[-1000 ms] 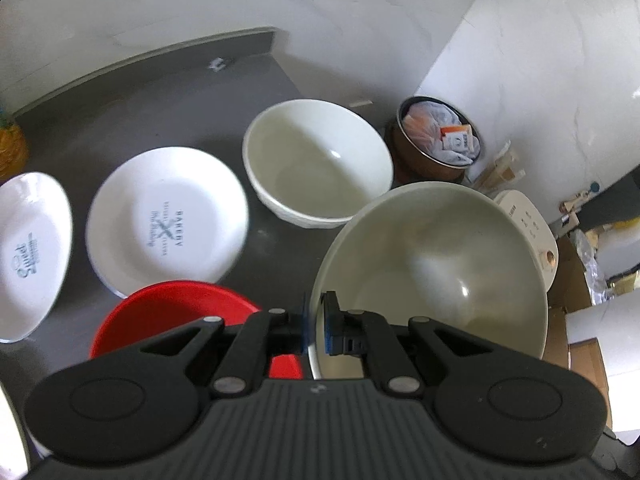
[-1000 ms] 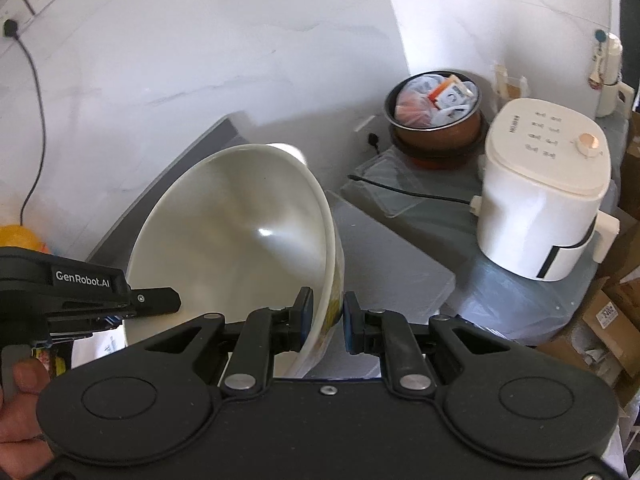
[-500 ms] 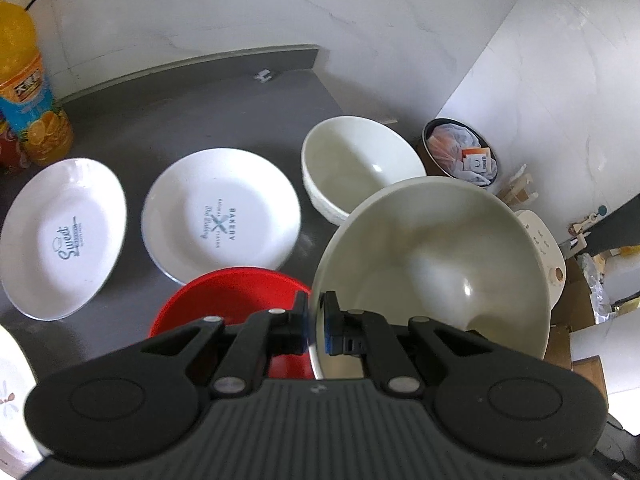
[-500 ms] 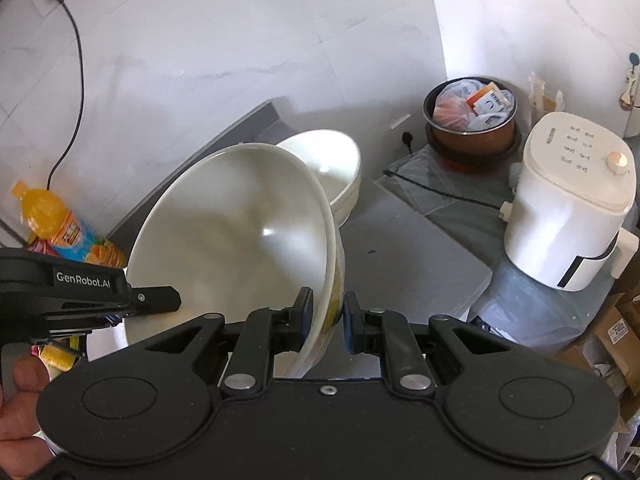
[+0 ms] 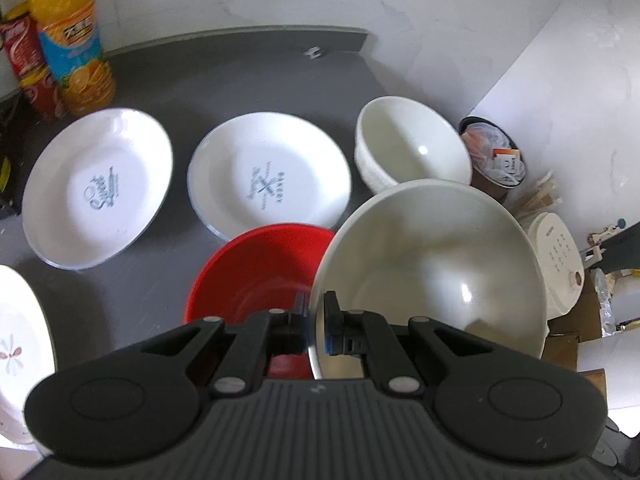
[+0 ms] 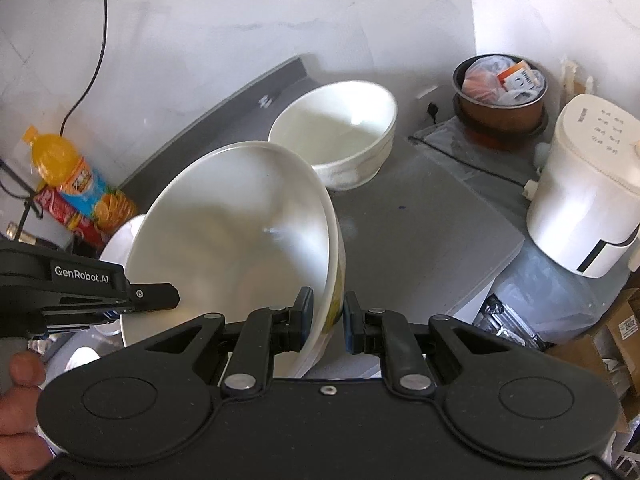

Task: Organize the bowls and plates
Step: 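Lift the cream bowl with both grippers and carry it over the red bowl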

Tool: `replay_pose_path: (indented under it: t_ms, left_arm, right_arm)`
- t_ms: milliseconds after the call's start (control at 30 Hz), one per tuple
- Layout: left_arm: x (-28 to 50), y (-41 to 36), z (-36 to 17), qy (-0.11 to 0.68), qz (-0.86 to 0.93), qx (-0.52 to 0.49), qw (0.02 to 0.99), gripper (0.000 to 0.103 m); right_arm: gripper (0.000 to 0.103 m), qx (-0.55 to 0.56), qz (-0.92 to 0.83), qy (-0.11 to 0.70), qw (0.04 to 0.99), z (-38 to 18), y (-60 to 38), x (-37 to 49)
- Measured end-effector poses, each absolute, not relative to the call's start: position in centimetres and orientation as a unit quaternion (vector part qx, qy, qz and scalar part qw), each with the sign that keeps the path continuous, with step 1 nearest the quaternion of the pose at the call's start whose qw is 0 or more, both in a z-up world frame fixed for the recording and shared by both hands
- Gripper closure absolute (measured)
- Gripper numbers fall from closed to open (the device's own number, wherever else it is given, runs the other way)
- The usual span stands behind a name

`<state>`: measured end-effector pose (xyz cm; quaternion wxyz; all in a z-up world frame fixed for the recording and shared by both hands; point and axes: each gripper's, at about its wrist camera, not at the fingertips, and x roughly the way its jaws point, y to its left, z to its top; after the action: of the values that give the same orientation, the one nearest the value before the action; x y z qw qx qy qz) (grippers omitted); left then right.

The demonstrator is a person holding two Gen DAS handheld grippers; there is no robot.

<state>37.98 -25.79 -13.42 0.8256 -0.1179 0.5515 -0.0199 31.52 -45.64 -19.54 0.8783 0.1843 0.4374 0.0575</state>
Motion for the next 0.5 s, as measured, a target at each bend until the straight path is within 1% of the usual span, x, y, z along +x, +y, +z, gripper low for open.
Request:
replay_pose_path:
  t_ms: [300, 500]
  left_arm:
    - [37.4, -24.2, -15.0, 0.563, 0.005, -0.124, 0.817, 0.097]
    - [37.2, -23.4, -15.2, 0.564, 0.014, -0.132, 0.815, 0.097]
  right_arm:
    - [0.087, 0.156, 0.07, 0.446, 0.878, -19.5, -44.0, 31.8]
    - [0.087, 0.141, 0.084, 0.454, 0.876, -19.7, -43.1, 32.4]
